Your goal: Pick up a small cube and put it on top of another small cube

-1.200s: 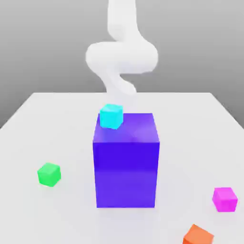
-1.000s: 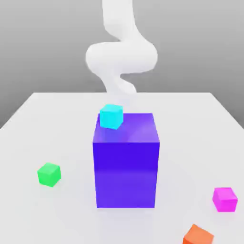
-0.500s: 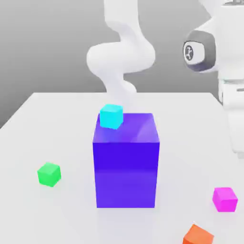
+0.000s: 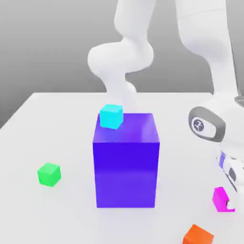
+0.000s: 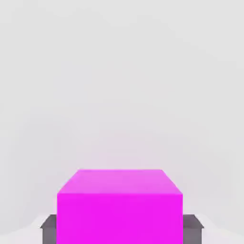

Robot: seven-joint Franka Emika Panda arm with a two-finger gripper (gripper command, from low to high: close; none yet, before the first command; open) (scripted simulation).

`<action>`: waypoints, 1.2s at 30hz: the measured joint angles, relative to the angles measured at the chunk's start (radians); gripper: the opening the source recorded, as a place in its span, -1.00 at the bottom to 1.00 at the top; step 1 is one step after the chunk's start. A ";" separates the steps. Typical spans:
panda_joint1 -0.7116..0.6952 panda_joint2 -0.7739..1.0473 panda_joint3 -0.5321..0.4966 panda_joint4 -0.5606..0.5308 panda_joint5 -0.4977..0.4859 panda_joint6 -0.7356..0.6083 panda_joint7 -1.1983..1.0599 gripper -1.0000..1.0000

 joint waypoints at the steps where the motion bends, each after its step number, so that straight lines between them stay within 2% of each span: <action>1: 0.002 0.016 -0.003 0.003 -0.003 0.013 0.002 -1.00; 7: -0.016 -0.148 0.022 -0.030 0.034 -0.116 -0.025 -1.00; 13: -0.072 -0.220 0.017 0.006 0.097 -0.104 -0.045 -1.00; 17: -0.172 -0.299 -0.069 -0.017 0.060 -0.108 -0.159 -1.00; 25: -0.503 -0.474 -0.234 -0.111 -0.086 -0.135 -0.456 -1.00; 32: -0.677 -0.608 -0.432 -0.225 -0.198 -0.164 -0.783 -1.00; 36: -0.726 -0.637 -0.524 -0.289 -0.218 -0.181 -0.949 -1.00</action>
